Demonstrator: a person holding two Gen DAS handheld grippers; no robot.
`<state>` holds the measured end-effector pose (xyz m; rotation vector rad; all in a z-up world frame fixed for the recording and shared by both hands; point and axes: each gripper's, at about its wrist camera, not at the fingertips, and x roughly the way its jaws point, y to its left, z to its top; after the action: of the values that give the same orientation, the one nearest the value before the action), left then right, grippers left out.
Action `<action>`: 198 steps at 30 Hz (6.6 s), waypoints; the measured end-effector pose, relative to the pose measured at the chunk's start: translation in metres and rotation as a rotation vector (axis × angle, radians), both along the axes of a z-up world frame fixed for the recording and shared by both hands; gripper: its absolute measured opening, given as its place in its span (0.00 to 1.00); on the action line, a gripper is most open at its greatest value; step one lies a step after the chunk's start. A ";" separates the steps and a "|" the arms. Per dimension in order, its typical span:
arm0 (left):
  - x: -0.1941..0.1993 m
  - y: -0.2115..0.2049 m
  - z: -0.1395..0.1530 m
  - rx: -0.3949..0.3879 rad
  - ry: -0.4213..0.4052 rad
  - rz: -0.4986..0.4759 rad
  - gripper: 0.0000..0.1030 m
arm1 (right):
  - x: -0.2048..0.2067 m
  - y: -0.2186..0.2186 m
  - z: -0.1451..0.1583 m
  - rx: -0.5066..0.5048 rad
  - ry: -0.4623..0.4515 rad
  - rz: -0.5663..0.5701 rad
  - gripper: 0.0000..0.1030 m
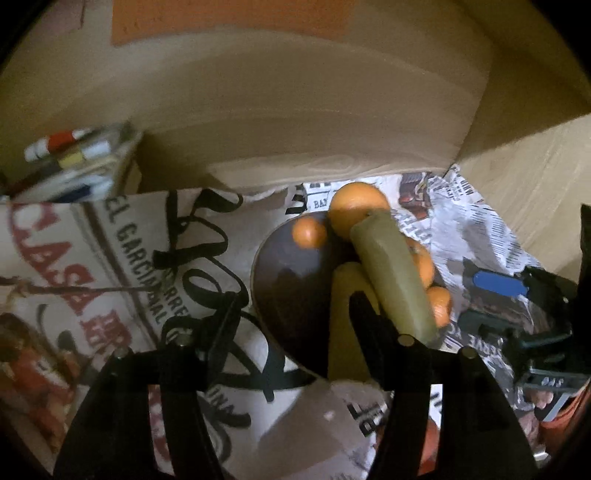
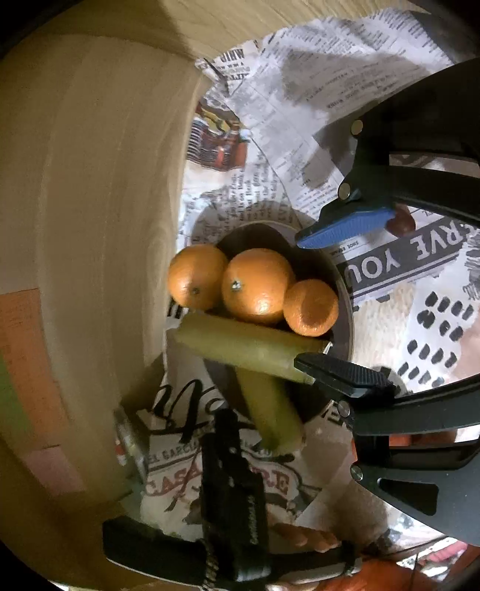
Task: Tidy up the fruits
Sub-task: 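Carry both tangerines to the dark plate and open both tools, then close the left tool on a red tomato while the right tool grasps another tomato, then carry both red tomatoes to the dark plate and open both tools, then move the right tool to the small cherry tomato and close on it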
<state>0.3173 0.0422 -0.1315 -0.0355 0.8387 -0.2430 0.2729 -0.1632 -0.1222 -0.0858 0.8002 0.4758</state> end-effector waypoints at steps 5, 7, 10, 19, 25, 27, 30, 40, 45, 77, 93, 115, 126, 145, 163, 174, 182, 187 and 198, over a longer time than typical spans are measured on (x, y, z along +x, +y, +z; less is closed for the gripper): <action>-0.031 0.000 0.015 0.012 -0.048 0.011 0.65 | -0.014 -0.004 0.012 0.019 -0.029 0.002 0.54; -0.044 0.001 0.018 0.012 -0.052 0.015 0.66 | -0.021 -0.005 0.015 0.026 -0.037 0.005 0.54; -0.060 0.001 0.016 0.013 -0.049 0.016 0.67 | -0.033 -0.008 0.019 0.027 -0.050 0.006 0.54; -0.104 -0.001 0.001 0.012 -0.028 0.029 0.70 | -0.065 -0.005 0.018 0.040 -0.048 0.038 0.54; -0.118 -0.008 -0.009 -0.024 0.006 0.022 0.71 | -0.086 0.002 0.009 0.039 -0.052 0.060 0.54; -0.119 -0.013 -0.013 -0.034 0.025 0.010 0.71 | -0.090 0.002 0.007 0.036 -0.053 0.055 0.54; -0.124 -0.024 -0.016 -0.041 0.043 -0.018 0.71 | -0.092 0.000 0.002 0.042 -0.033 0.054 0.54; -0.135 -0.060 -0.039 -0.021 0.087 -0.073 0.75 | -0.092 -0.002 -0.001 0.053 -0.020 0.063 0.54; -0.133 -0.064 -0.053 -0.056 0.128 -0.113 0.50 | -0.092 0.002 -0.007 0.044 -0.002 0.080 0.54; -0.108 0.027 -0.006 -0.060 -0.007 0.075 0.50 | -0.048 0.047 -0.020 0.020 0.113 0.162 0.44; 0.008 0.002 -0.006 -0.035 0.053 0.023 0.50 | 0.000 0.009 0.016 0.021 0.006 0.042 0.44; 0.068 -0.008 -0.033 -0.041 0.188 0.001 0.50 | 0.035 0.018 0.019 -0.009 0.006 0.064 0.44; 0.043 -0.003 -0.012 -0.073 0.078 -0.069 0.87 | 0.039 0.029 0.021 -0.003 0.018 0.063 0.44; -0.002 0.059 0.007 0.038 -0.009 0.122 0.87 | 0.056 0.110 0.005 -0.089 0.041 0.198 0.44; -0.020 0.073 0.002 0.011 0.011 0.160 0.87 | 0.034 0.118 0.005 -0.145 0.013 0.217 0.67; -0.070 0.041 0.037 0.009 -0.096 0.149 0.87 | -0.019 0.040 0.056 -0.029 -0.101 0.110 0.67; -0.111 -0.001 0.041 0.024 -0.136 0.116 0.87 | -0.057 -0.021 0.051 -0.009 -0.110 0.010 0.67; -0.126 -0.022 0.031 0.039 -0.134 0.109 0.87 | -0.063 -0.043 0.030 -0.025 -0.067 -0.029 0.67; -0.121 -0.035 0.001 0.009 -0.041 0.094 0.65 | -0.019 -0.055 -0.034 -0.062 0.151 -0.054 0.40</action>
<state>0.1963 0.0070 -0.1309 -0.0618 0.7952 -0.1508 0.2536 -0.2184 -0.1565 -0.0863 0.9633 0.4101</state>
